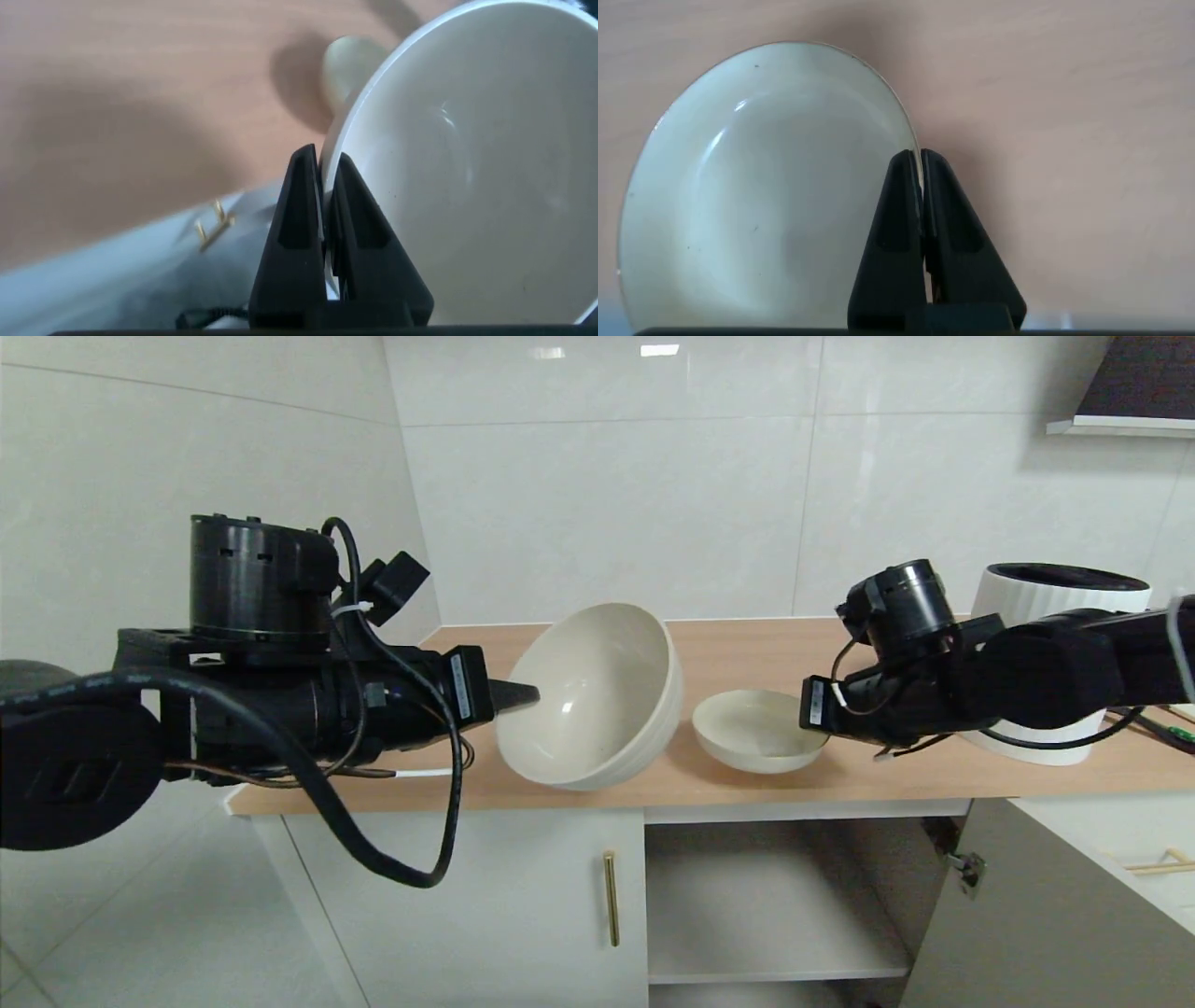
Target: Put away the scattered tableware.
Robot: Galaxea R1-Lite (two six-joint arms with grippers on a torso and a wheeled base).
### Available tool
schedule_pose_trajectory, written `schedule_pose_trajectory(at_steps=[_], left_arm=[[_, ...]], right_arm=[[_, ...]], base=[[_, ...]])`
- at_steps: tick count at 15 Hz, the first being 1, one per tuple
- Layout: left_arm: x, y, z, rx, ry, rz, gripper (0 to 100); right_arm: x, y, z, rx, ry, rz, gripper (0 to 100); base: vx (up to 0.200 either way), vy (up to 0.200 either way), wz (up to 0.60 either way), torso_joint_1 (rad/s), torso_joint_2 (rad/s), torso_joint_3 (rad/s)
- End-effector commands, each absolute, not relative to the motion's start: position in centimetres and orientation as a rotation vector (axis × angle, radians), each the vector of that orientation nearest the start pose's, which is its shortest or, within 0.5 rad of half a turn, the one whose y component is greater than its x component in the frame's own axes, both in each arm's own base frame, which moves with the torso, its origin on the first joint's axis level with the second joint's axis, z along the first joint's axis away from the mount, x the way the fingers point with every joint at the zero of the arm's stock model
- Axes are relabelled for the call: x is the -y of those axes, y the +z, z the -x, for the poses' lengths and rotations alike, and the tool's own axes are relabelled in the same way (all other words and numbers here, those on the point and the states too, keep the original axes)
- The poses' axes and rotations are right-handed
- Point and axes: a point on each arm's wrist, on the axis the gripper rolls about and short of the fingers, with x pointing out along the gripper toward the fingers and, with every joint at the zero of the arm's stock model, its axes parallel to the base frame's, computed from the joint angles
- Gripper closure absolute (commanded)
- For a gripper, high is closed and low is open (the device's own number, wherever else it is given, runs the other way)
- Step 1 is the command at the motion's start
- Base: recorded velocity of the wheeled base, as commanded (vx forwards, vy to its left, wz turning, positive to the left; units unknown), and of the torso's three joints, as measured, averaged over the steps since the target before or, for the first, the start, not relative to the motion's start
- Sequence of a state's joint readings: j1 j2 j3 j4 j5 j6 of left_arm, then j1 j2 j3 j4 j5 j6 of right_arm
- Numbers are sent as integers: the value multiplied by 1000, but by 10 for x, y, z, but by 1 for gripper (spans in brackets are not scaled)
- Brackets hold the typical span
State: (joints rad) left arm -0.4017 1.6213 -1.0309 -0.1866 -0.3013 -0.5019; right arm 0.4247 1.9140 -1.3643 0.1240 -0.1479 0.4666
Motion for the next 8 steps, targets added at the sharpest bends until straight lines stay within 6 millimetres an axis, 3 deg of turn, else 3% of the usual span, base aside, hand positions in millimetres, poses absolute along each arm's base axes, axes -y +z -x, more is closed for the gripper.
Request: schedule_pose_trajectory(at_steps=[1, 3, 4, 5, 8], left_arm=[[118, 217, -261, -607, -563, 452, 100], [114, 212, -251, -625, -552, 449, 100], [114, 212, -251, -625, -552, 449, 100], [107, 211, -237, -649, -540, 448, 100], [101, 203, -222, -712, -517, 443, 100]], right_arm=[[-134, 220, -293, -662, 177, -284, 100], [-126, 225, -270, -660, 195, -281, 100], [-126, 225, -270, -660, 195, -281, 100], [-116, 216, -249, -694, 215, -281, 100], [-118, 200, -234, -763, 252, -259, 100]], base=[[0, 0, 0, 0, 0, 0], [0, 0, 0, 0, 0, 0], [0, 0, 0, 0, 0, 0], [0, 0, 0, 0, 0, 0], [0, 0, 0, 0, 0, 0]])
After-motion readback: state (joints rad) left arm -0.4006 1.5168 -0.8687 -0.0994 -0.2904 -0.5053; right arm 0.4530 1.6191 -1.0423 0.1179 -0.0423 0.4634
